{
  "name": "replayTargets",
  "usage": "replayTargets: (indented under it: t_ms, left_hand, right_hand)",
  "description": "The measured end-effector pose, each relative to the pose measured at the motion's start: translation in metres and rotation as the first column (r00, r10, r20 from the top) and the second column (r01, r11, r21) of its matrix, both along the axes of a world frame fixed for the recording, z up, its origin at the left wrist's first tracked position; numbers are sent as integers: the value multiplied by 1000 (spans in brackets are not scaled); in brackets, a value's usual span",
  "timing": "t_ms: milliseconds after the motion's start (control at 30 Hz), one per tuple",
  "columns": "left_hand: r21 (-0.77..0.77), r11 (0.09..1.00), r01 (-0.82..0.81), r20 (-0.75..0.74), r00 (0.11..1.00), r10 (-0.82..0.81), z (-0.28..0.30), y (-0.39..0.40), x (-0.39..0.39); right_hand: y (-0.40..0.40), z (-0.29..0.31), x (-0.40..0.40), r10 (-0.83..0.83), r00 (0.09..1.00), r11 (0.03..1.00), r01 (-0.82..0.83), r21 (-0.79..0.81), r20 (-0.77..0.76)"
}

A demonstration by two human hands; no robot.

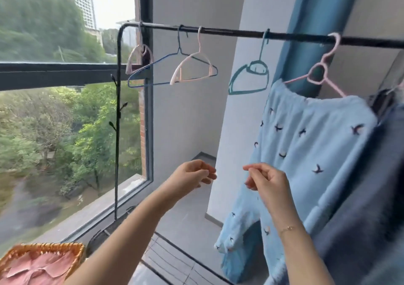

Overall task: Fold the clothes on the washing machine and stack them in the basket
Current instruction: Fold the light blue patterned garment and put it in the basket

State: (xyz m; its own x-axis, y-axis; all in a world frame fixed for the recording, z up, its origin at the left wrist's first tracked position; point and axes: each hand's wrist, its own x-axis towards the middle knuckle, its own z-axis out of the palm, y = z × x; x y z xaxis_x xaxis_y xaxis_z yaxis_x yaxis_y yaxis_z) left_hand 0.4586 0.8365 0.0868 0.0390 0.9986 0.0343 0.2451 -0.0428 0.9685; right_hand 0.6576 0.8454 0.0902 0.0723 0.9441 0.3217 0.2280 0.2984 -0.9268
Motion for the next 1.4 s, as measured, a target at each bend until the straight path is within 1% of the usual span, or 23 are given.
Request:
replayTargets:
  t_ms: [100,200,267,333,400,467,500,533,600,667,700,767,800,867,933,967,1000,1033,1100,1233,1300,1333,1400]
  left_hand:
    - [65,998,-14,14,1000,13,23,31,49]
    - [130,992,4,20,1000,-7,50,54,98]
    - [187,982,37,-3,999,-37,70,69,132]
    - [245,968,52,6,998,-55,87,83,161]
    - [288,956,56,27,997,-66,100,96,189]
    - [314,949,38,49,997,-56,109,105,207]
    - [319,947,30,55,997,-51,113,111,218]
    - [324,946,21,63,997,-43,117,115,223]
    - [337,942,12,58,998,-33,128,124,237]
    - [341,940,-8,70,997,-16,142,134,249]
    - [326,945,-18,101,995,-16,150,138,254]
    - [276,961,-14,200,979,-43,163,146,261]
    - [255,967,-15,234,971,-47,167,149,264]
    - [217,975,-50,265,964,-10,172,157,270]
    - [174,981,-81,282,959,30,172,163,276]
    - [153,985,-82,282,959,36,172,165,278]
    - [140,987,-85,261,964,46,171,167,278]
    - [136,986,-94,224,973,62,170,168,278]
    - [142,983,-120,164,982,96,169,169,280]
    - [138,985,-105,151,985,84,168,167,287]
    - [149,984,-103,177,981,76,167,168,289]
    - [158,982,-106,189,979,75,165,169,289]
    - [186,974,-131,227,970,87,160,170,291]
  right_hand:
    - [20,29,54,-6,998,997,11,83,-65]
    - [29,59,102,-55,996,970,71,233,-73]
    - [37,74,134,-87,991,939,115,325,-99]
    - [45,85,163,-117,983,894,167,415,-143]
    - [51,92,188,-187,961,830,265,490,-204]
    - [59,94,204,-267,930,775,363,517,-253]
    - [67,94,215,-298,921,764,387,517,-250]
    - [74,93,218,-323,924,773,382,507,-205]
    - [92,91,226,-299,951,845,303,440,-80]
    - [99,91,226,-143,989,912,147,382,-40]
    - [101,91,225,-93,995,912,99,398,-35]
    - [107,90,225,-69,998,891,65,449,-7]
    - [109,91,225,-34,999,902,34,431,-9]
    - [115,100,225,94,994,956,-75,282,-54]
    - [122,108,227,235,970,965,-226,129,-59]
    - [125,109,227,283,959,956,-279,94,-33]
    - [128,109,227,297,955,950,-296,97,13]
    - [130,107,227,281,957,949,-289,130,74]
    - [133,100,228,221,962,932,-256,258,159]
    - [129,81,222,132,985,855,-171,490,113]
    - [128,74,221,30,995,812,-80,579,96]
    - [125,72,221,-51,994,777,-21,629,97]
    - [120,69,227,-230,970,669,96,737,83]
